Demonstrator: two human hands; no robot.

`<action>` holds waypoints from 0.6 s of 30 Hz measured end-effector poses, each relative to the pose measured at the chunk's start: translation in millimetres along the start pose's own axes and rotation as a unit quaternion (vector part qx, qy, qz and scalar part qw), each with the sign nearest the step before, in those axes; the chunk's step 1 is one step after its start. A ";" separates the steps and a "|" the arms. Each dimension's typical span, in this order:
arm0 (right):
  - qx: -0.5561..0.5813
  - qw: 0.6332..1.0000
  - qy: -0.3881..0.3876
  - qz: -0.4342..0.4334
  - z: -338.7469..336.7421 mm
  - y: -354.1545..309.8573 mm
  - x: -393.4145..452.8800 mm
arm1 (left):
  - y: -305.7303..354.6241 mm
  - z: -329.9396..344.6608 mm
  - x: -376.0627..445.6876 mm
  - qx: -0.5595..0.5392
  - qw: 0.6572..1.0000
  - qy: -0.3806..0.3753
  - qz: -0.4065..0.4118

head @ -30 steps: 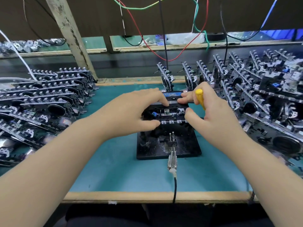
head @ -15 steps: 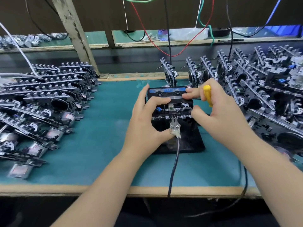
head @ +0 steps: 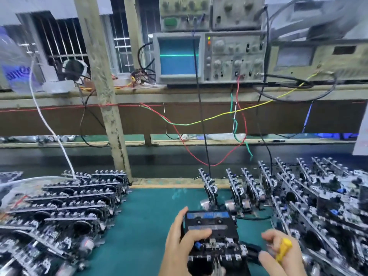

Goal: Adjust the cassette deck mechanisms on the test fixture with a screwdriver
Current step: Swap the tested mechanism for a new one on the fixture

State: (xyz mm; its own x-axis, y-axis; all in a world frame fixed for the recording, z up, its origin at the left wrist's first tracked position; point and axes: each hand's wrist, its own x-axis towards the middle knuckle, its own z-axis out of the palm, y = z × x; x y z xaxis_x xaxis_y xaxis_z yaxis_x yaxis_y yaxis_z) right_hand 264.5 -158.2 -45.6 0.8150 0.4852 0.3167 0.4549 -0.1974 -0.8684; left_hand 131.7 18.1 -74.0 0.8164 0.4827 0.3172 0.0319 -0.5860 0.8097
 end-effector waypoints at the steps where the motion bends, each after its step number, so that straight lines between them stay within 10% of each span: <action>1: 0.004 1.000 0.012 0.000 -0.2 0.8 -0.6 | 1.5 2.5 -1.6 0.012 1.000 0.015 0.016; 12: -0.162 0.981 -0.104 -0.015 -30.6 -5.6 -11.1 | 2.6 10.4 -10.4 0.026 0.996 0.076 0.048; 18: -0.125 0.990 -0.043 -0.056 -39.0 -26.7 -3.4 | -1.1 11.7 -10.5 0.023 0.996 0.074 0.047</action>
State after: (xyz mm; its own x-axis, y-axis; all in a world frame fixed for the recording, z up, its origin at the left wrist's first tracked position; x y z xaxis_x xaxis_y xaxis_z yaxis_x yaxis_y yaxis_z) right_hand 263.5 -187.8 -8.6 0.7262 0.5840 0.3628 0.6236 -0.3372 -0.7053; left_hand 129.8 6.0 -84.0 0.7231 0.5124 0.4633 -0.0117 -0.6615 0.7498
